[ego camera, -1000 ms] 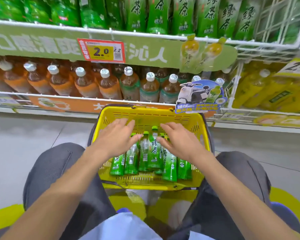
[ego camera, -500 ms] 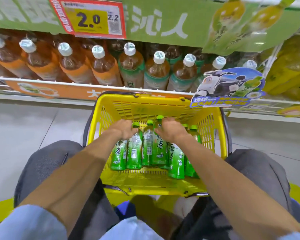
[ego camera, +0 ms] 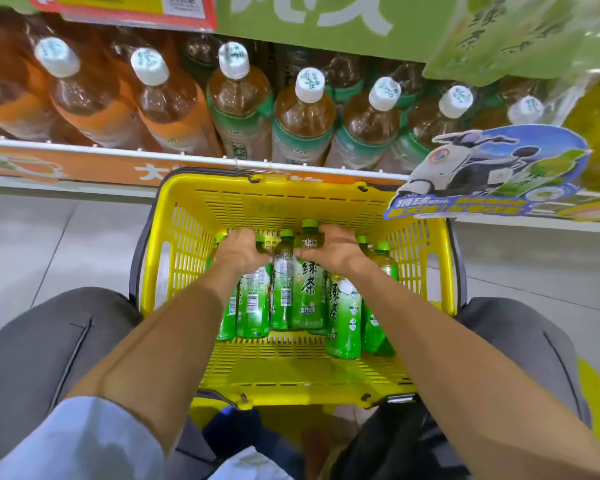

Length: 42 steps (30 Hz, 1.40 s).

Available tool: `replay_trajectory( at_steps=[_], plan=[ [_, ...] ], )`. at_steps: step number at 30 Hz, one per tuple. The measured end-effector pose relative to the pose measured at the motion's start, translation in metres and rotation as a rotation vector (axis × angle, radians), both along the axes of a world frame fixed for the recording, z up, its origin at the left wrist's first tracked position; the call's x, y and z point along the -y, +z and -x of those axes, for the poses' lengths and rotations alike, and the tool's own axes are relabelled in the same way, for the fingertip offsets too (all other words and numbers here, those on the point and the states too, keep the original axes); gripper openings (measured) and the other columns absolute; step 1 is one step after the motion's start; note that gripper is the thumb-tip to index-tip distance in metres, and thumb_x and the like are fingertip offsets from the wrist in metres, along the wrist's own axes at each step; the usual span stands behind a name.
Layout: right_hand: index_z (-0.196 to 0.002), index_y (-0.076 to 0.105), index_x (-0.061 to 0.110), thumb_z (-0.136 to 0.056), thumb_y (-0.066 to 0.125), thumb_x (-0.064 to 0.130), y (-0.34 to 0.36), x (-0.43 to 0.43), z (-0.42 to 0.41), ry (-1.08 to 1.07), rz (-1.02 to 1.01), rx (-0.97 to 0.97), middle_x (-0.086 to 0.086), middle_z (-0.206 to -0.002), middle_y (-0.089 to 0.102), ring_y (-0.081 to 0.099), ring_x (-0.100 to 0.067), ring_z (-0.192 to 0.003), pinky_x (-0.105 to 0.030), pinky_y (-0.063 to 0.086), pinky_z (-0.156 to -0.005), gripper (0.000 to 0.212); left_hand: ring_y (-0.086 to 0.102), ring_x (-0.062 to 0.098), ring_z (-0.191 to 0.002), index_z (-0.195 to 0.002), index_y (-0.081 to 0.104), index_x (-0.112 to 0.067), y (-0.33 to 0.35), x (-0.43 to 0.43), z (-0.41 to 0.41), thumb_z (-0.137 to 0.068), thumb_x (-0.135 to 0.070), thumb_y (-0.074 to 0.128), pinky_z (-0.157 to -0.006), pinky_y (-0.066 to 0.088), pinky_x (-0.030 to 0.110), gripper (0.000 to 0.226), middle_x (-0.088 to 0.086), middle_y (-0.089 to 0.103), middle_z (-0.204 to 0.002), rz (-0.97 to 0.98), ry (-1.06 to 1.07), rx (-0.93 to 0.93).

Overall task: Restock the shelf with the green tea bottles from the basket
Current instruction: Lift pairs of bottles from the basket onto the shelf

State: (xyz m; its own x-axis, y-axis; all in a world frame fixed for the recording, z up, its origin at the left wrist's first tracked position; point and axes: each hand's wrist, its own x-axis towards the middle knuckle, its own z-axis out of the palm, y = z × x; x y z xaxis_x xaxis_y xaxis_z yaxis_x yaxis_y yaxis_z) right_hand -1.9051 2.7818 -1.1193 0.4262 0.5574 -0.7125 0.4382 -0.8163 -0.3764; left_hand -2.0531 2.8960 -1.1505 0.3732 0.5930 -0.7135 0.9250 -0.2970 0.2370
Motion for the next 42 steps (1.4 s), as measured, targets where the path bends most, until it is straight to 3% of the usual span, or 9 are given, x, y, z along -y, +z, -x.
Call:
replay_trajectory(
  at_steps=[6, 11, 14, 18, 24, 27, 31, 35, 42],
  plan=[
    [-0.143, 0.048, 0.008, -0.083, 0.074, 0.059, 0.004, 0.008, 0.004, 0.081, 0.012, 0.06, -0.012, -0.14, 0.054, 0.051, -0.029, -0.13, -0.034, 0.044, -0.101, 0.083, 0.054, 0.024, -0.102, -0.113, 0.054, -0.012, -0.003, -0.002, 0.019, -0.075, -0.039, 0.088, -0.084, 0.048, 0.037, 0.058, 0.002, 0.058, -0.114, 0.141, 0.094, 0.115],
    [-0.121, 0.06, 0.008, -0.076, 0.079, 0.061, 0.007, 0.022, 0.027, 0.215, 0.015, 0.084, -0.007, -0.107, 0.069, 0.065, -0.026, -0.096, -0.038, 0.057, -0.081, 0.072, 0.061, 0.024, -0.099, -0.109, 0.053, -0.015, 0.013, 0.008, 0.034, -0.063, -0.022, 0.09, -0.091, 0.055, 0.049, 0.06, 0.003, 0.058, -0.107, 0.327, 0.169, 0.343],
    [-0.132, 0.056, 0.005, -0.078, 0.081, 0.05, 0.01, 0.034, 0.038, 0.125, -0.035, 0.002, -0.011, -0.12, 0.067, 0.065, -0.028, -0.107, -0.038, 0.056, -0.087, 0.075, 0.066, 0.023, -0.097, -0.11, 0.055, -0.015, 0.027, 0.015, 0.033, -0.069, -0.015, 0.089, -0.086, 0.057, 0.046, 0.054, 0.008, 0.065, -0.108, 0.337, 0.169, 0.314],
    [-0.142, 0.048, 0.001, -0.08, 0.082, 0.048, 0.021, 0.042, 0.037, 0.071, -0.058, -0.021, -0.016, -0.138, 0.06, 0.059, -0.031, -0.123, -0.036, 0.053, -0.095, 0.085, 0.062, 0.023, -0.102, -0.114, 0.054, -0.015, 0.033, 0.032, 0.029, -0.068, -0.025, 0.092, -0.083, 0.054, 0.038, 0.061, 0.002, 0.061, -0.112, 0.282, 0.172, 0.334],
    [-0.154, 0.033, 0.008, -0.085, 0.079, 0.045, 0.028, 0.059, 0.041, -0.041, -0.134, -0.105, -0.013, -0.155, 0.044, 0.046, -0.03, -0.138, -0.036, 0.042, -0.105, 0.091, 0.05, 0.025, -0.111, -0.125, 0.054, -0.012, 0.028, 0.047, 0.043, -0.072, -0.017, 0.09, -0.1, 0.049, 0.048, 0.065, 0.002, 0.048, -0.117, 0.239, 0.249, 0.487],
    [-0.155, 0.034, 0.01, -0.085, 0.08, 0.042, 0.031, 0.066, 0.045, -0.115, -0.199, -0.105, -0.014, -0.154, 0.045, 0.047, -0.031, -0.138, -0.038, 0.043, -0.107, 0.089, 0.046, 0.023, -0.125, -0.133, 0.053, -0.015, 0.031, 0.044, 0.057, -0.068, -0.018, 0.094, -0.101, 0.047, 0.041, 0.077, 0.004, 0.049, -0.129, 0.26, 0.327, 0.552],
    [-0.153, 0.036, 0.005, -0.082, 0.083, 0.039, 0.045, 0.07, 0.049, -0.143, -0.286, -0.069, -0.02, -0.14, 0.057, 0.055, -0.035, -0.129, -0.042, 0.049, -0.102, 0.092, 0.046, 0.021, -0.117, -0.132, 0.053, -0.014, 0.046, 0.045, 0.066, -0.068, -0.012, 0.093, -0.083, 0.048, 0.029, 0.075, 0.011, 0.046, -0.135, 0.281, 0.361, 0.615],
    [-0.152, 0.042, 0.006, -0.079, 0.085, 0.042, 0.075, 0.073, 0.052, -0.125, -0.399, 0.008, -0.015, -0.151, 0.05, 0.049, -0.03, -0.136, -0.042, 0.045, -0.11, 0.092, 0.05, 0.022, -0.119, -0.133, 0.05, -0.017, 0.078, 0.042, 0.063, -0.07, -0.014, 0.092, -0.078, 0.045, 0.02, 0.075, 0.01, 0.048, -0.134, 0.326, 0.322, 0.689],
    [-0.149, 0.05, 0.011, -0.075, 0.086, 0.05, 0.174, 0.062, 0.036, -0.075, -0.575, 0.127, -0.009, -0.147, 0.056, 0.051, -0.02, -0.135, -0.023, 0.039, -0.104, 0.091, 0.056, 0.017, -0.124, -0.14, 0.054, -0.01, 0.178, 0.019, 0.056, -0.066, -0.019, 0.094, -0.095, 0.046, 0.021, 0.085, 0.004, 0.06, -0.132, 0.283, 0.326, 0.886]
  ],
)
